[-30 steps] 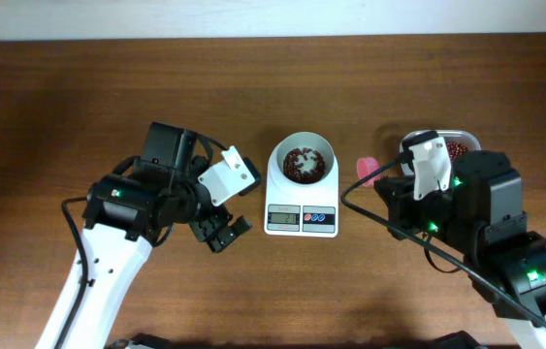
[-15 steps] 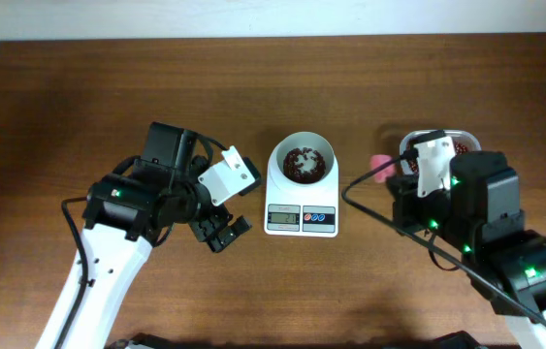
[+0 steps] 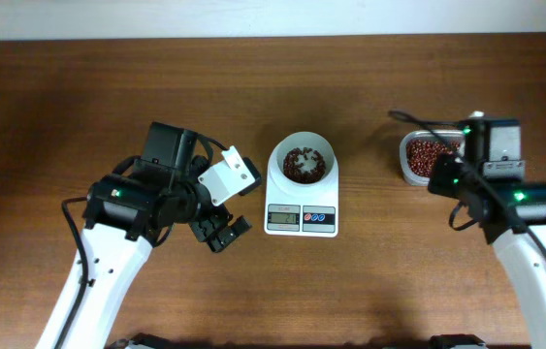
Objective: Scoop and weigh 50g on scale
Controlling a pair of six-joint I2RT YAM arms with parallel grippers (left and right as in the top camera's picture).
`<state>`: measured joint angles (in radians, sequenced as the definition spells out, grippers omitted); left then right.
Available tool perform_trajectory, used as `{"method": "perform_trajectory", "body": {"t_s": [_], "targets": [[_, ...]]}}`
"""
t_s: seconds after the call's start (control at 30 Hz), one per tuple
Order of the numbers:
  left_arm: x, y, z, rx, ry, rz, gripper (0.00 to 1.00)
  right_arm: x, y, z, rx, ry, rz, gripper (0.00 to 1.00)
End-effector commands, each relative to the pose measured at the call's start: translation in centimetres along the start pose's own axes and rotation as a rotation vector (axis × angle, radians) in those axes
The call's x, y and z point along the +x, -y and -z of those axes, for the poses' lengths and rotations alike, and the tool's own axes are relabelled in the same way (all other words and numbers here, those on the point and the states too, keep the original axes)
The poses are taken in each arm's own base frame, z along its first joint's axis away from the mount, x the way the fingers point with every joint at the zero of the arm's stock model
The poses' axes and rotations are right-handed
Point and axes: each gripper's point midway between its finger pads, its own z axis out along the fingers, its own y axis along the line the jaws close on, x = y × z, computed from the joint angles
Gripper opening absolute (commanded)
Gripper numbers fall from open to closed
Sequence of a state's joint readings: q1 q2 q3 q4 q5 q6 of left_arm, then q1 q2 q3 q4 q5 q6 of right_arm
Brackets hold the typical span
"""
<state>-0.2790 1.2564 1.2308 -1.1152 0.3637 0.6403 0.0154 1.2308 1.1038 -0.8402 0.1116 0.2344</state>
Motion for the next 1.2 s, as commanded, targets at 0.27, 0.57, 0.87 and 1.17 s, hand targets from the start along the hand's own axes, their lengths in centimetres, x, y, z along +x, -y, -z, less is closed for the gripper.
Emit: {"method": "perform_trajectory", "body": {"t_s": [0.27, 0.57, 0.87, 1.17], "targets": [[-0.6, 0.0, 0.7, -0.005, 0.028, -0.025, 0.99, -2.4, 1.8, -5.9, -0.127, -0.026, 0.000, 0.04], [-0.6, 0.0, 0.7, -0.005, 0.028, -0.025, 0.99, -2.4, 5.0, -9.6, 0.060, -0.054, 0.114, 0.04], [-0.6, 0.0, 0.7, -0.005, 0.028, -0.025, 0.99, -1.5, 5.6, -10.6, 0.085, -0.093, 0.212, 0.04], [-0.6, 0.0, 0.7, -0.005, 0.028, -0.025, 0.99, 1.6, 1.4, -12.3, -0.171, -0.208, 0.177, 0.04]]}}
